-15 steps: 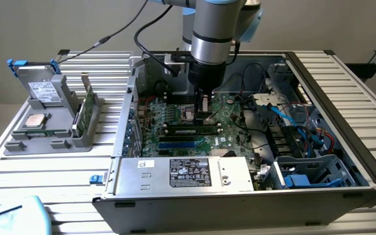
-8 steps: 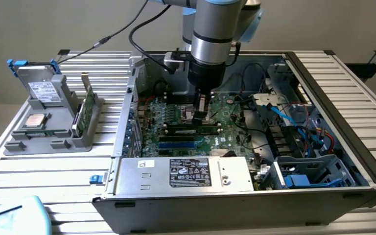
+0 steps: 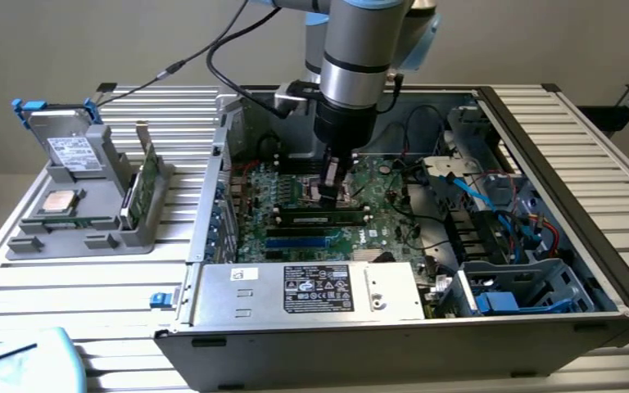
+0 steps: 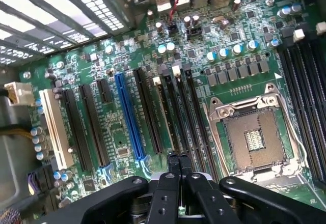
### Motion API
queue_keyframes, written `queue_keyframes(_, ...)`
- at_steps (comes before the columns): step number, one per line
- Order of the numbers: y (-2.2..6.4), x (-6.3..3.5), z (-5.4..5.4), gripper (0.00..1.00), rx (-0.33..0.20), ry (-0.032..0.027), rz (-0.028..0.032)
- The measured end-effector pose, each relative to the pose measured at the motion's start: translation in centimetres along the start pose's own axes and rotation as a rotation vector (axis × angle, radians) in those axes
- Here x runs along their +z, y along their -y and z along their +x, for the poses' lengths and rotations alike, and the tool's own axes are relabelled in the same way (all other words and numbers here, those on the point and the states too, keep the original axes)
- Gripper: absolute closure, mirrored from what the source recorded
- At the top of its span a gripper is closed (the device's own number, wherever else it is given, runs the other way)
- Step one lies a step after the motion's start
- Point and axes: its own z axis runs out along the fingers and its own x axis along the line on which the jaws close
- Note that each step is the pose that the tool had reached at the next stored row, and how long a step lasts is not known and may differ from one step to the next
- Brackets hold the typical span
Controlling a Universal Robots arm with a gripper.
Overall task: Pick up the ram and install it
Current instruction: 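Press down the ram until it locks into place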
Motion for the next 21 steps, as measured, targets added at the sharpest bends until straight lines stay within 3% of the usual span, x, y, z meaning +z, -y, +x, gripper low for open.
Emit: queue_keyframes(21, 0.01, 0.08, -0.01, 0.9, 0.378, 0.0263, -0.0393)
